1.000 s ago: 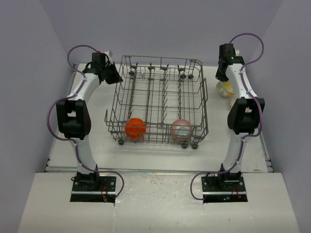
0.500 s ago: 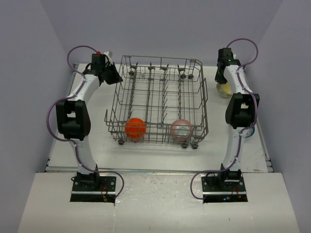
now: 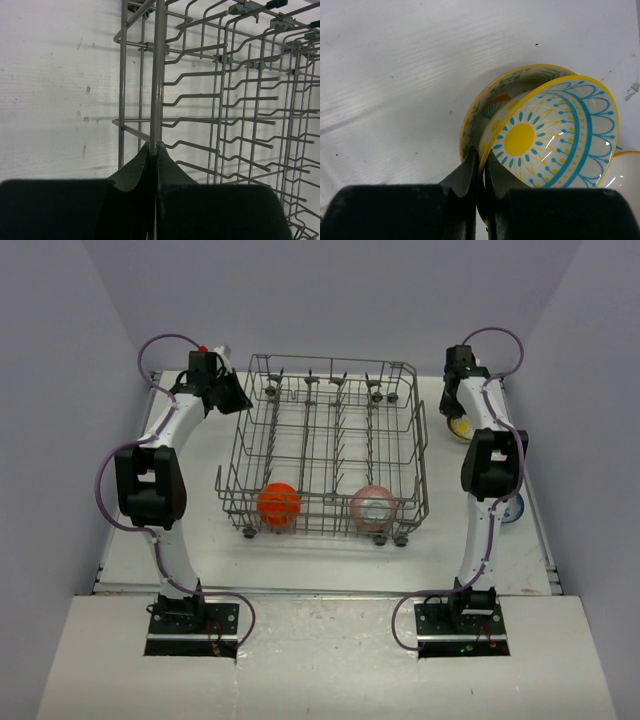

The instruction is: Unload the bowls from the dish rack

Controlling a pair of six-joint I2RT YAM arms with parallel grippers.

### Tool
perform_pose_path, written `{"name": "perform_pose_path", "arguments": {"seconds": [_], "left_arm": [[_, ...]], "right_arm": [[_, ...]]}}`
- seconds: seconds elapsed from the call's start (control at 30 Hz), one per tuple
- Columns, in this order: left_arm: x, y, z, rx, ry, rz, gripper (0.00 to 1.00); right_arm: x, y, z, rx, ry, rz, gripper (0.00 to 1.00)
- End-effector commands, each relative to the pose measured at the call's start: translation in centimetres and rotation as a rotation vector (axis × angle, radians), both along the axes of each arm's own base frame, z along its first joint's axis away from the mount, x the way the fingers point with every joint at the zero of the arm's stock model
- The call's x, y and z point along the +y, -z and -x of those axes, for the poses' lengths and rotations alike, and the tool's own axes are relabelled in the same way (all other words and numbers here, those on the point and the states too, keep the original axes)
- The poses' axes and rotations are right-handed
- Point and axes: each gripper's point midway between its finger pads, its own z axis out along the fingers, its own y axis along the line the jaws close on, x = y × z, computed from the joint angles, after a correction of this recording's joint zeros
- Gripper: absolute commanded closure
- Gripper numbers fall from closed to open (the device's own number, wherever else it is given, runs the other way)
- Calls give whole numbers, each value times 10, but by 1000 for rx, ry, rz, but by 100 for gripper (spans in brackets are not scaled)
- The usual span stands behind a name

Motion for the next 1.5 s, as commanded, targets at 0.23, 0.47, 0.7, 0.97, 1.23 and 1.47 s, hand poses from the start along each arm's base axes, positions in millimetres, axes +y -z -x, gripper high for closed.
{"name": "perform_pose_path", "arguments": {"seconds": [0.23,0.47,0.7,0.97,1.23,1.47], "left_arm": [[42,70,39,250,-114,-107,100],[44,73,38,253,-115,-115,100],[47,79,37,264,-108,-140,100],[48,75,30,253,-107,-147,100],[41,68,27,248,-105,-114,100],[41,65,29,246,-103,-110,100]], "right_arm": [[4,-24,-13,-57,-35,-10,73],[6,-85,-16,-161,-27,-18,49],[97,-215,19,-363,-217,-150,37],[278,-266,106,-345,-729,-492,32],[407,-225,188,-38,-1153,-1005,33],[439,-172,220,191,-1241,-1149,30]]}}
